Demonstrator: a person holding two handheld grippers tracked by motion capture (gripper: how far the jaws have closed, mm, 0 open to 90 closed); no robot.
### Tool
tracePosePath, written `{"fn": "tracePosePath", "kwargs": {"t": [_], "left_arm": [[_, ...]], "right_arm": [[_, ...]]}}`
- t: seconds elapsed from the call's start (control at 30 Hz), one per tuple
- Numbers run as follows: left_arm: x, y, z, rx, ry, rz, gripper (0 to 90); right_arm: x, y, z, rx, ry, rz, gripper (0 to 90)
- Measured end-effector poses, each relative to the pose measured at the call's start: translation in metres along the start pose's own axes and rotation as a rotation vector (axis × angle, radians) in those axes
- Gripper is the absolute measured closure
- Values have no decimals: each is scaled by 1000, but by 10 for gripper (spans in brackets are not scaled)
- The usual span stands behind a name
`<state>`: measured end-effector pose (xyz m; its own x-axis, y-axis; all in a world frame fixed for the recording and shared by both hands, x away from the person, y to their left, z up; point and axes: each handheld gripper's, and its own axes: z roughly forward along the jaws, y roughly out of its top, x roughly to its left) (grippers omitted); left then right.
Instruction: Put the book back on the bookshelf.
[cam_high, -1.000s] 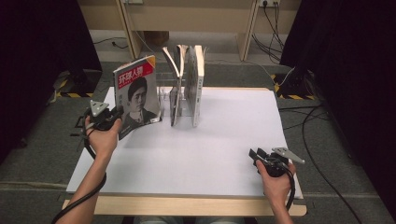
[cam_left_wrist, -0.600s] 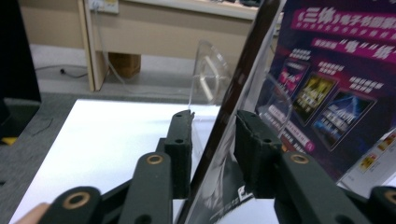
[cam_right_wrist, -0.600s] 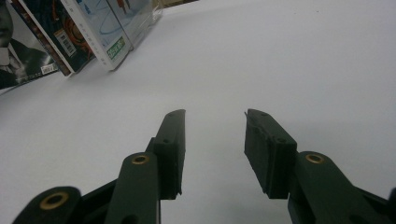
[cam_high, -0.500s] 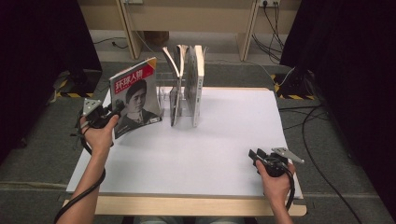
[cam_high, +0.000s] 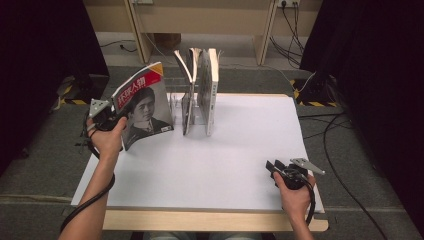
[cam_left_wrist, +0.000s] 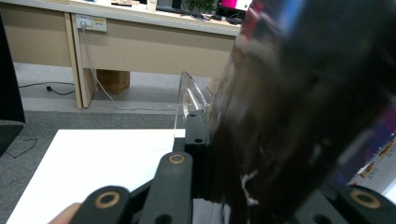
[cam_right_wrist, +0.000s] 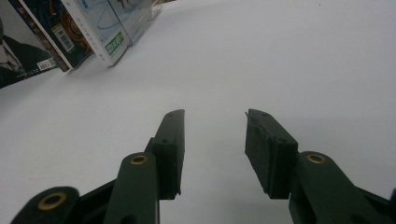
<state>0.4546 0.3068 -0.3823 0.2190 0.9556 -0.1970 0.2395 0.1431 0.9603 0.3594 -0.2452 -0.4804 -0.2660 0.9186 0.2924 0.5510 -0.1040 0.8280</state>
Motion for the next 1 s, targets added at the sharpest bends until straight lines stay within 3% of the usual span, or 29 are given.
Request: {"fn": "tracePosePath", "kwargs": {"t": [0.1, 0.2, 0.27, 0.37, 0.77, 1.0], "left_arm": [[1, 2, -4, -7, 6, 6, 844], [3, 5, -7, -9, 2, -27, 861], [3, 6, -8, 3, 0, -15, 862], [3, 6, -8, 2, -15, -35, 863], [-13, 30, 7, 31, -33, 18, 864], [-24, 56, 26, 5, -7, 61, 864]], "right_arm": [[0, 0, 1, 4, 2, -3, 585], [1, 0, 1, 3, 0, -9, 586], [1, 0, 2, 5, 0, -8, 585], [1, -1, 2, 8, 2, -5, 586], [-1, 0, -1, -5, -2, 2, 587], [-2, 1, -2, -8, -2, 4, 588]]}}
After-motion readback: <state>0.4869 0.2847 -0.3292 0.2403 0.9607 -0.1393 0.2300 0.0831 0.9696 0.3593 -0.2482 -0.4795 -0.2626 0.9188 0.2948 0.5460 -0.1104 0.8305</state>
